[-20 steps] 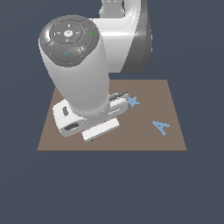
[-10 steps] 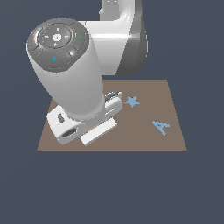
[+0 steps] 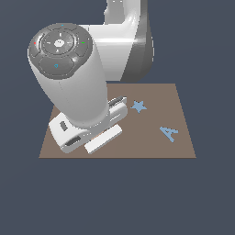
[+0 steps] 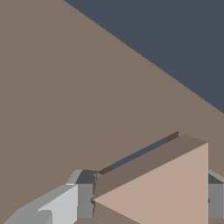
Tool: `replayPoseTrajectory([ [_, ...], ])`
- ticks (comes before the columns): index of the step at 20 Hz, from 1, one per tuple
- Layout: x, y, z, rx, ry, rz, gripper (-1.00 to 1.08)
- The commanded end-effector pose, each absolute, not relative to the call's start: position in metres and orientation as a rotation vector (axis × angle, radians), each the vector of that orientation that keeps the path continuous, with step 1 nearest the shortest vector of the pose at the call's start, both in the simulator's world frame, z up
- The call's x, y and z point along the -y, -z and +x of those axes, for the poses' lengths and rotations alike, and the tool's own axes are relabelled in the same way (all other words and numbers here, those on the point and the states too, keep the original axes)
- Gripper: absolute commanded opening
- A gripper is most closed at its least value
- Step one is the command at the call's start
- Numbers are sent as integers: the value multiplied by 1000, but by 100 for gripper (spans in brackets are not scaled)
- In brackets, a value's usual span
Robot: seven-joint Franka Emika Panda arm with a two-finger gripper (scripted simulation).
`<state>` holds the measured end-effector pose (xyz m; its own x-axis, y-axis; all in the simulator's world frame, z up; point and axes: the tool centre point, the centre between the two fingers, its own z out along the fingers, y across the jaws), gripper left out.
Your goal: Insert a designated object into the corresponding slot on a board.
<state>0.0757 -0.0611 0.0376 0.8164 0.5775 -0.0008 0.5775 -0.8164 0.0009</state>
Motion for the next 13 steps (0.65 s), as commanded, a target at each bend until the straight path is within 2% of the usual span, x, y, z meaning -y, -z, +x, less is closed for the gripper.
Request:
replayPoseTrajectory([
  [1,61,-32,76,-955,2,2992,-100],
  [3,61,-31,76,-956,2,2992,-100],
  [4,61,-31,76,-956,2,2992,100],
  [13,61,-31,76,-956,2,2992,100],
])
